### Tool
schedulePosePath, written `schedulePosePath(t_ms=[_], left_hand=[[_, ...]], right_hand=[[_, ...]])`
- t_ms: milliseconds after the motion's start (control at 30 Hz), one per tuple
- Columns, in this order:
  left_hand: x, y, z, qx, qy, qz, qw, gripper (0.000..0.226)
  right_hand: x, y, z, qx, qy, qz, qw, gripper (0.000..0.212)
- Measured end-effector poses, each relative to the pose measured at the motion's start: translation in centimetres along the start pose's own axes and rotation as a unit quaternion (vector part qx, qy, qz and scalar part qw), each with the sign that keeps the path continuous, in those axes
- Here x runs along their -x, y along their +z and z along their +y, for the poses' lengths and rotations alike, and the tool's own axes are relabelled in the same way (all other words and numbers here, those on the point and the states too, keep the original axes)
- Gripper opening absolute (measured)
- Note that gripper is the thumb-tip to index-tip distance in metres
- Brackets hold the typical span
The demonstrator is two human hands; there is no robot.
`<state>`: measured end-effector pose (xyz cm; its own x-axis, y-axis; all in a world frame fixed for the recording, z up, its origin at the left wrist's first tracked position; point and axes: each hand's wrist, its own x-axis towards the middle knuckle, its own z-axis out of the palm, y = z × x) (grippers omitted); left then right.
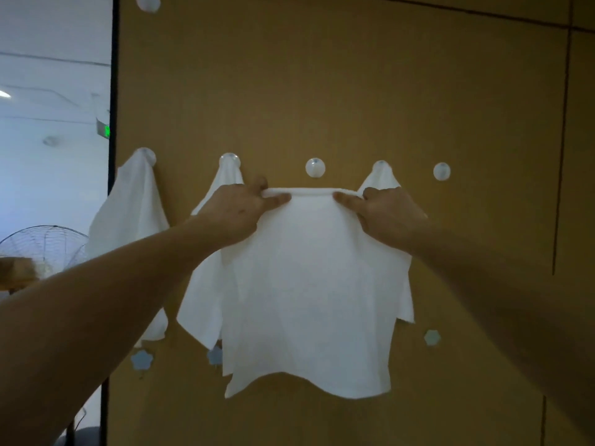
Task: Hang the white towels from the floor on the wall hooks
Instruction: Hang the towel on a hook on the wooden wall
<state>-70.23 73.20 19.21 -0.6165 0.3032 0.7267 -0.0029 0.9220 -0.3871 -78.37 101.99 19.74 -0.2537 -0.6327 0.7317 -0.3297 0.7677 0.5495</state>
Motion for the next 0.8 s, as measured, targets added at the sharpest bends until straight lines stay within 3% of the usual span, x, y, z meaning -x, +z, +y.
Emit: schedulePosePath(t_ms=[167, 367, 500, 600, 700, 800], left_hand=[[-6.5, 3.0, -1.2, -0.064, -0.022, 0.003, 0.998, 0.075], [-13.7, 4.7, -2.0, -0.071, -0.064, 0.023, 0.995, 0.058], [-15.7, 7.8, -0.9, -0.075, -0.109, -0.007, 0.991, 0.054], [-15.8, 10.6, 2.1, 0.0, -0.149, -0.015, 0.989, 0.053], [-16.4, 12.3, 3.6, 0.091, -0.155, 0.048, 0.983, 0.046], [-17.0, 12.3, 3.8, 0.262, -0.182, 0.079, 0.944, 0.026]], right_hand=[[-5.2, 4.8, 2.9, -0.017, 0.03, 0.013, 0.999, 0.055], [-11.8, 9.5, 6.1, -0.053, 0.094, 0.031, 0.994, 0.051], [-13.8, 13.1, 6.1, -0.236, 0.139, 0.045, 0.961, 0.046], [-13.4, 15.7, 3.4, -0.356, 0.173, 0.117, 0.911, 0.033], [-13.1, 17.3, 0.7, -0.416, 0.2, 0.164, 0.872, 0.026], [-12.9, 17.6, -0.4, -0.441, 0.224, 0.186, 0.849, 0.03]])
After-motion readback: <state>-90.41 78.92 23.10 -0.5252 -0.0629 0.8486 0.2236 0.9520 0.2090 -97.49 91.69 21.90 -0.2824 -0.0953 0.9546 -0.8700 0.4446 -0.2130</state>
